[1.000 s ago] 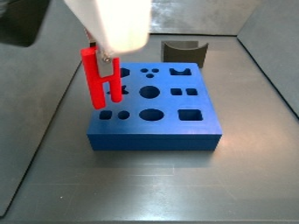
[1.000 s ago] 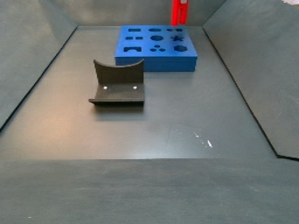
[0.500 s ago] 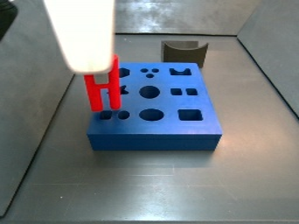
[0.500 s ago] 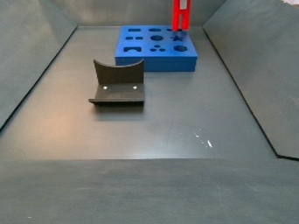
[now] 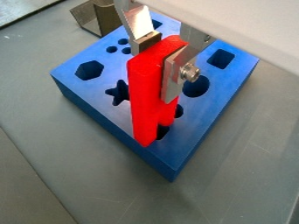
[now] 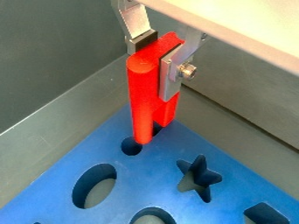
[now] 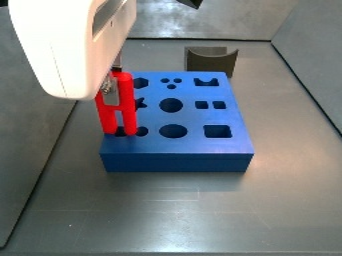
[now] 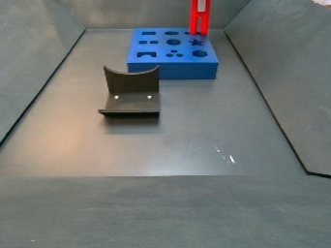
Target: Insert the square-circle object.
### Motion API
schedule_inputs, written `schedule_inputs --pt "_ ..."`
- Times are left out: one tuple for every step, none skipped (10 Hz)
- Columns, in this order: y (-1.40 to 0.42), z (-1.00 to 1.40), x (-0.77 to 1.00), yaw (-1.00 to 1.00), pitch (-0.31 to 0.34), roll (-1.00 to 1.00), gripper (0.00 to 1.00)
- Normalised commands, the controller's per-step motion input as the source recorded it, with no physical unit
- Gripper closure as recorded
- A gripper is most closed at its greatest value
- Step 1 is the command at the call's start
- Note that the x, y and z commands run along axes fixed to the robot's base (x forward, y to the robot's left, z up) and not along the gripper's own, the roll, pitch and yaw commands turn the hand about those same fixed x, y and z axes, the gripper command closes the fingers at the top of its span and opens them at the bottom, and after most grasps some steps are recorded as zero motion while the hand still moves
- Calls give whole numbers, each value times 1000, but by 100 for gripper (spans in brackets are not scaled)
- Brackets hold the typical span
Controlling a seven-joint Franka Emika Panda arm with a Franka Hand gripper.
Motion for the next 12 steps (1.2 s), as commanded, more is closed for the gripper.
schedule_inputs --pt "0 -291 114 0 -14 0 100" --pt "0 -363 289 0 -27 0 100" --pt "0 -377 303 0 -27 -14 100" --pt "0 -377 357 9 -10 -14 100" --pt "0 -360 191 20 -59 -14 100" --pt "0 -337 37 60 -104 -20 100" --pt "0 -337 0 106 -119 -1 100" --pt "0 -380 -69 103 -170 0 100" --pt "0 -443 -143 94 -216 0 100" --pt "0 -454 -126 149 -224 0 100" --pt "0 -449 -111 174 -220 -13 100" --pt "0 -460 -49 94 -173 -44 100"
